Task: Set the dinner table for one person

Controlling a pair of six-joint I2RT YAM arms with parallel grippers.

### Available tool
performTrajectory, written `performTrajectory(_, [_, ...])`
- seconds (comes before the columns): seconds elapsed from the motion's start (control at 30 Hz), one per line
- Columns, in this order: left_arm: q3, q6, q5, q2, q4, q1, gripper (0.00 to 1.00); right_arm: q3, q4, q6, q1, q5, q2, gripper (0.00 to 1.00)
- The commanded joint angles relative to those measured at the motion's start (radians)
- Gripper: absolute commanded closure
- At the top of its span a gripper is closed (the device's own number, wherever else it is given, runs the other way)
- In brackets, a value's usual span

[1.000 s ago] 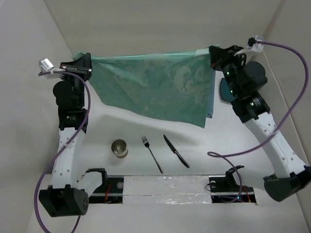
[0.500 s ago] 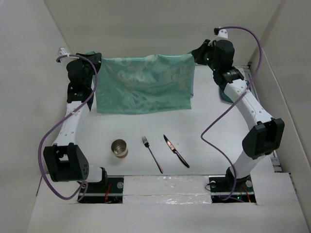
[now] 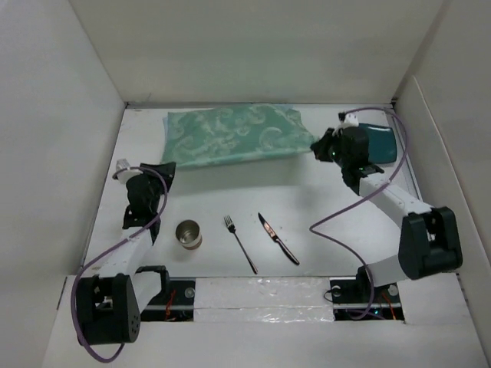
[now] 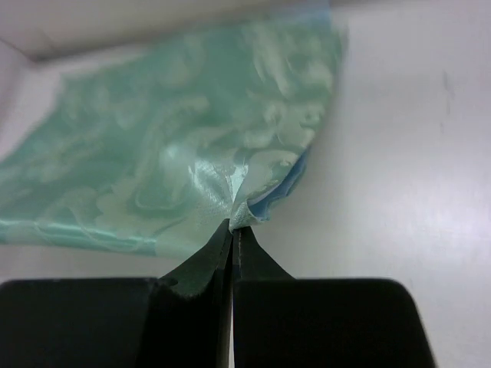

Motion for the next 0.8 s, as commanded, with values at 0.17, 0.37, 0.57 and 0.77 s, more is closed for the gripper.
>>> performTrajectory(0.17, [-0.088,0.071,-0.008,-0.076,-0.073,0.007,0.60,-0.165,-0.011,0.023,-0.040,0.066,0.030,0.84])
performTrajectory(0.37, [-0.036,0.177,-0.094,-0.113,-0.237,0.007,0.53,-0.295,-0.044,0.043,-0.049,0.121,-0.059,0.44])
performTrajectory(0.57, [0.042,0.237,-0.182,0.124,-0.219,0.007,0.53,-0.368,-0.034,0.071,-0.089,0.155,-0.157,0.45])
performTrajectory(0.77, [0.288,0.338,-0.024,0.461,-0.251,-0.013,0.54,-0.361,-0.132,0.051,-0.098,0.175,-0.338,1.00])
